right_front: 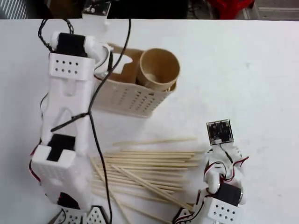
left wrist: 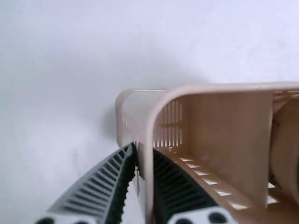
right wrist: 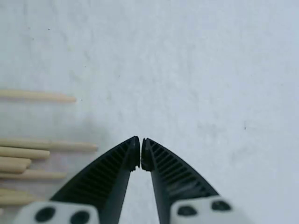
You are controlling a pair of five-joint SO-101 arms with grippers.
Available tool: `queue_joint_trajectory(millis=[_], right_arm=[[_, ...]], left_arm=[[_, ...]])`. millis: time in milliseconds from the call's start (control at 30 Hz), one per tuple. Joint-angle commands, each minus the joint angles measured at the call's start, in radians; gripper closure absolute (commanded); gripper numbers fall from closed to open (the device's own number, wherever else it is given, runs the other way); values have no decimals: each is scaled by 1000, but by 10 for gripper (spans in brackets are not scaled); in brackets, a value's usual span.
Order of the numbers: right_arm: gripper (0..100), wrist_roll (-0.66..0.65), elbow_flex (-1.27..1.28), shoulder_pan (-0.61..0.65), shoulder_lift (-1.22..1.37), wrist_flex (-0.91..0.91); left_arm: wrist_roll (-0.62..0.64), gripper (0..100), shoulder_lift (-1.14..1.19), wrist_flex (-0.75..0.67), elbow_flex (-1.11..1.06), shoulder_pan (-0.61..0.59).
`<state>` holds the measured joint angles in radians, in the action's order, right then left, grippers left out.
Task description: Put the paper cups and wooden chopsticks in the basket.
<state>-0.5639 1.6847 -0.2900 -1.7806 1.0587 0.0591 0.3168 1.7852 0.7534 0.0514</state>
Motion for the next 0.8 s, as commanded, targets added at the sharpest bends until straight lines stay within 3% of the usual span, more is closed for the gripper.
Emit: queue_joint_trajectory(millis=[0,233,433,767], right_arm=[[974,-5,6,-7,-10,7],[974,-5,6,-8,-10,7],[974,-5,6,-7,-10,7],[974,-5,6,-7,-10,7]], left_arm=[[25,976,-81,2,2,-16],[17,807,-25,0,6,-36],[15,808,-35,-9,80,-108],[-146,809,-229,0,288,-142]])
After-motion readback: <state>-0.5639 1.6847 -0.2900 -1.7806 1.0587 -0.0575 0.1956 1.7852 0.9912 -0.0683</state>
